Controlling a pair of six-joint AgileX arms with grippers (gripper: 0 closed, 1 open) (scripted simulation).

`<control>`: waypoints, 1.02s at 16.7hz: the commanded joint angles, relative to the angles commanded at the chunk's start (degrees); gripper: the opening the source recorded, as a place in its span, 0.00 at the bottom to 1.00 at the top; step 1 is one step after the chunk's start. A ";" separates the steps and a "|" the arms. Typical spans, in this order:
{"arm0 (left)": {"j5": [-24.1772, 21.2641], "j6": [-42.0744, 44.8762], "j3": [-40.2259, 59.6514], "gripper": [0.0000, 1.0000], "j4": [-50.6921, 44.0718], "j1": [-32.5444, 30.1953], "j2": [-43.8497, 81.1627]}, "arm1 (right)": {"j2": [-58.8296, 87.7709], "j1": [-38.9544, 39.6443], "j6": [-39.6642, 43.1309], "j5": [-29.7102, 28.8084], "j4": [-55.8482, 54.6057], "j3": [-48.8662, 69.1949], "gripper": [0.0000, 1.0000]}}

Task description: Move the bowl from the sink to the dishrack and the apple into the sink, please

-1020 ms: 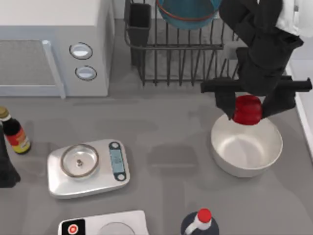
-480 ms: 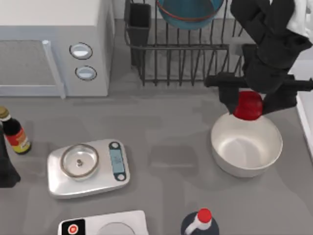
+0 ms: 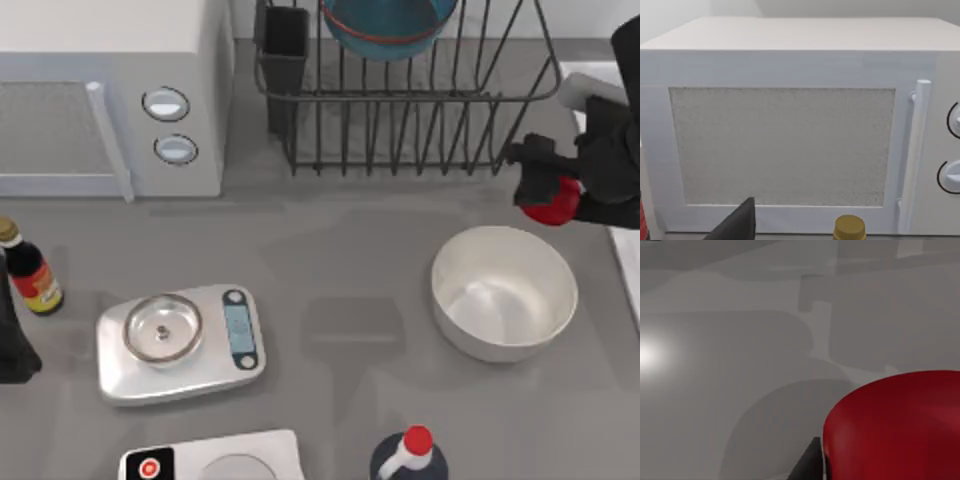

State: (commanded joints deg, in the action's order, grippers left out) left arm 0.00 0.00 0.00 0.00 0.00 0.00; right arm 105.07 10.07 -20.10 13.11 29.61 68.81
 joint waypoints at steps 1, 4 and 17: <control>0.00 0.00 0.00 1.00 0.00 0.00 0.00 | -0.49 -2.52 0.89 1.72 -5.68 -3.60 0.00; 0.00 0.00 0.00 1.00 0.00 0.00 0.00 | -2.14 -10.58 3.66 6.57 -23.17 -14.34 0.00; 0.00 0.00 0.00 1.00 0.00 0.00 0.00 | -18.47 -39.41 18.39 15.59 -80.16 -34.80 0.00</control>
State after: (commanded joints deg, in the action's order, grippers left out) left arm 0.00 0.00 0.00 0.00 0.00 0.00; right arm 86.59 -29.34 -1.71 28.70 -50.55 34.01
